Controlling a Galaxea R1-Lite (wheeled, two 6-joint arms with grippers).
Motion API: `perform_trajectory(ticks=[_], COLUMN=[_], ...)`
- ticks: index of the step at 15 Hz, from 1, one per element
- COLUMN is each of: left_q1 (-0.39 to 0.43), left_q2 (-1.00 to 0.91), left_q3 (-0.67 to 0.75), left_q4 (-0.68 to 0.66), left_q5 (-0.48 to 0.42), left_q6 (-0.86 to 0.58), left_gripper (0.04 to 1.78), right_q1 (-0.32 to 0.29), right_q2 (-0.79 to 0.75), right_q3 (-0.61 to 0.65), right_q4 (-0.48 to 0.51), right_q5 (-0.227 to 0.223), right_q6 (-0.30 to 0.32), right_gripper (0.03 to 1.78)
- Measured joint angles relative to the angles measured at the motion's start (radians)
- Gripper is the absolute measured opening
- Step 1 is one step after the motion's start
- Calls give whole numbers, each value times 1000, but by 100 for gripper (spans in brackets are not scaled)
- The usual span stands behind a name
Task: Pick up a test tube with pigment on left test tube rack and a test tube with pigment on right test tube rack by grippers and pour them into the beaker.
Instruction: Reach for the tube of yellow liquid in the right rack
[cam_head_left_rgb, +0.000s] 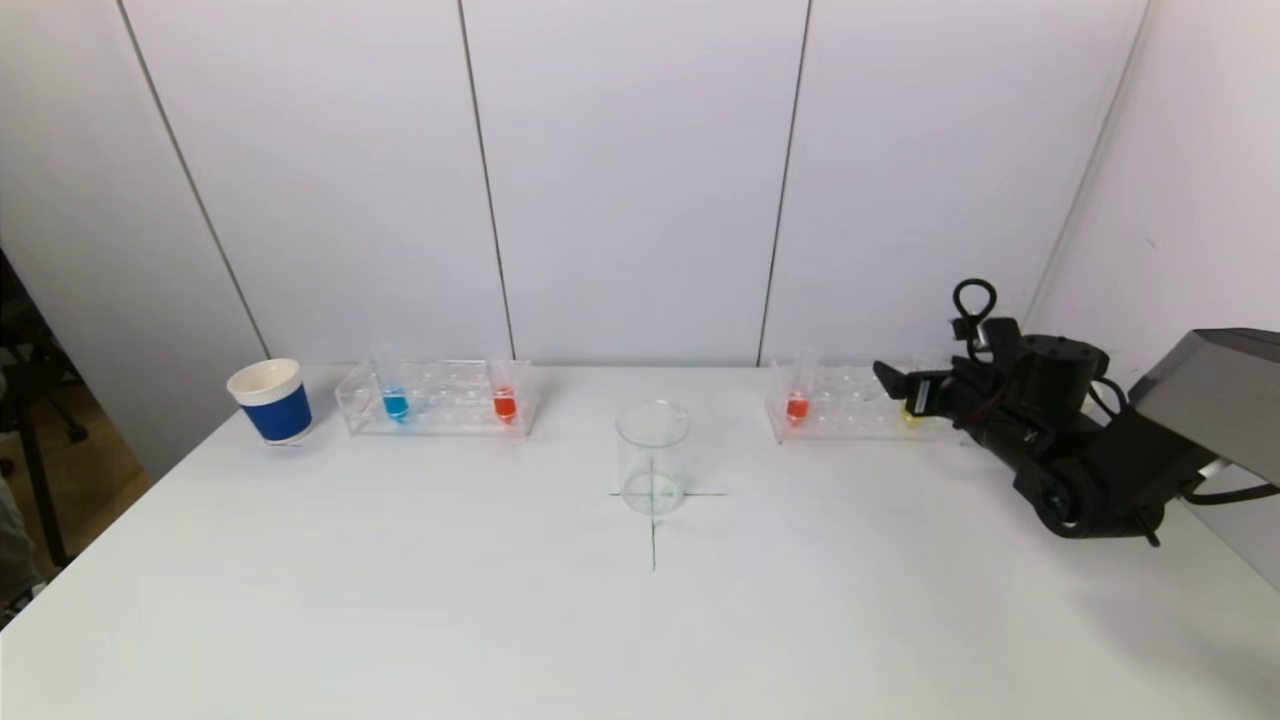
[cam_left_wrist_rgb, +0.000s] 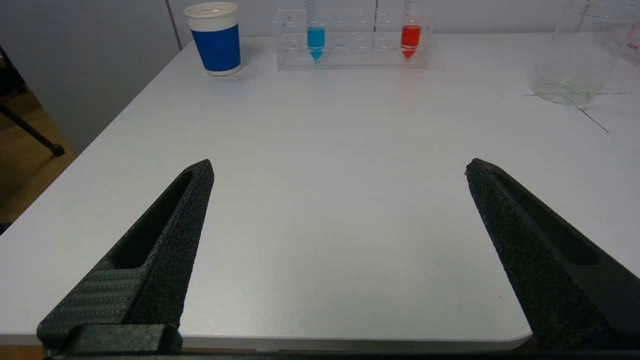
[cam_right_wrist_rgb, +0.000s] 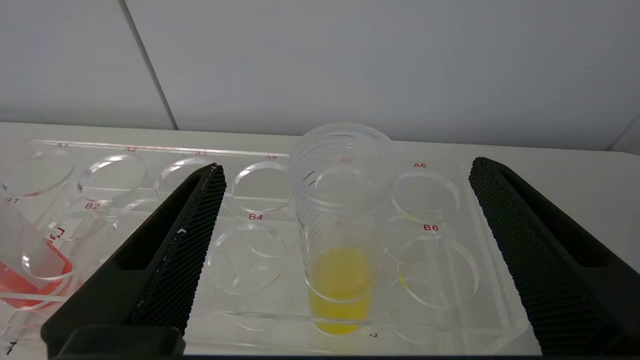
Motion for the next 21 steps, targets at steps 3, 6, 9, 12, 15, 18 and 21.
perform_trajectory(ticks=[3,6,9,12,15,18,21], left_q1=[0,0,0,0,0,0,0], left_q2=[0,0,0,0,0,0,0], left_q3=[0,0,0,0,0,0,0], left_q4=[0,0,0,0,0,0,0], left_q5=[0,0,0,0,0,0,0], left_q6=[0,0,0,0,0,0,0], left_gripper=[176,176,176,176,176,176,176], right_q1=[2,2,2,2,3,3,4], right_q2=[1,1,2,2,2,2,3], right_q3=[-1,-1,0,2,4,6,6], right_q4=[0,0,1,1,0,-1,0], right_q5=[-2,-2,-2,-2,-2,-2,-2], right_q6=[0,0,0,0,-3,-3,-4], right_gripper=[177,177,177,174,148,99,52])
